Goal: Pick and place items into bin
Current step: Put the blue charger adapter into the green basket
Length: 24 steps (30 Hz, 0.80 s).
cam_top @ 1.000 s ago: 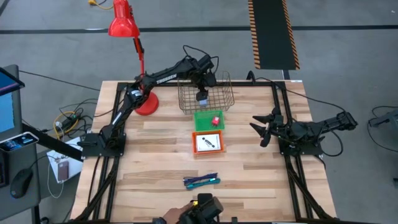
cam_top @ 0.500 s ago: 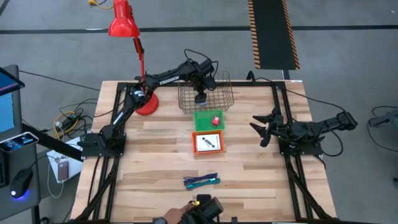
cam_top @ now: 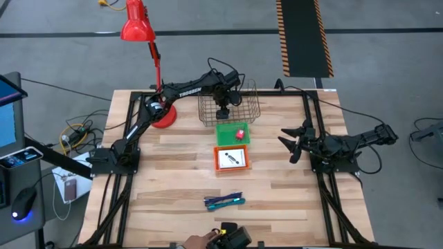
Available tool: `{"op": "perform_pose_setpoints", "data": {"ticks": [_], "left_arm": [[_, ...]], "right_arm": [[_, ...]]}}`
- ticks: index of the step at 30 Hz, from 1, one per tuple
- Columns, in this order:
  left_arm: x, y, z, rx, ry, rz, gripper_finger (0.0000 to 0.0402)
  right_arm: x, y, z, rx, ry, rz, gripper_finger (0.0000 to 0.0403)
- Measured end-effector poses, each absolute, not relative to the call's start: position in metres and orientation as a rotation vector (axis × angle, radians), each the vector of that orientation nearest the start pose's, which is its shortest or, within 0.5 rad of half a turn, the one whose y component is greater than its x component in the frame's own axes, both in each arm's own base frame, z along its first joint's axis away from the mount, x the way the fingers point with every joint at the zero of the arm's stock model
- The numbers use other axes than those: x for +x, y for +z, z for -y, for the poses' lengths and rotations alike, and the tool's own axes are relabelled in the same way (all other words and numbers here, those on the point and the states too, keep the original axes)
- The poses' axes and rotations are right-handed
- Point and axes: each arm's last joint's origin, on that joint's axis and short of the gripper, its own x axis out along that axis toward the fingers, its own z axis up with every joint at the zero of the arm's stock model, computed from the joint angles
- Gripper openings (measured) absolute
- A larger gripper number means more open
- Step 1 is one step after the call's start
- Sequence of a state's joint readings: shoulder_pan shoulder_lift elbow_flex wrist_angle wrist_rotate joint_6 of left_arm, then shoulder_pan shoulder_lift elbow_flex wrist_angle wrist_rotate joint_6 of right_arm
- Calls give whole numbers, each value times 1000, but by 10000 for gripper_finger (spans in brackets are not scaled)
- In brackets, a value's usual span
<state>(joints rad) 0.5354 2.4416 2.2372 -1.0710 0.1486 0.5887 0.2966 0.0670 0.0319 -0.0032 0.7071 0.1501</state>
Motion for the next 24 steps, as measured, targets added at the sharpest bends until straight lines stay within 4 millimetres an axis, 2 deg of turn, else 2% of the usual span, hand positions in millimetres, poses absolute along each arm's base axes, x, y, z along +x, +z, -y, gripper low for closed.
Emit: {"op": "perform_pose_setpoints", "data": {"ticks": [7, 11, 17, 24], "left_arm": [[433, 190, -251, 87, -33, -1263, 265], [433, 180, -252, 83, -29, -1297, 265], [436, 153, -254, 89, -23, -1372, 265], [437, 152, -255, 107, -19, -1371, 265]], "right_arm": [[95, 169, -9, 129, -412, -3, 187], [95, 169, -9, 129, -412, -4, 187], [95, 169, -9, 129, -410, -4, 187], [95, 169, -9, 129, -411, -4, 187]]}}
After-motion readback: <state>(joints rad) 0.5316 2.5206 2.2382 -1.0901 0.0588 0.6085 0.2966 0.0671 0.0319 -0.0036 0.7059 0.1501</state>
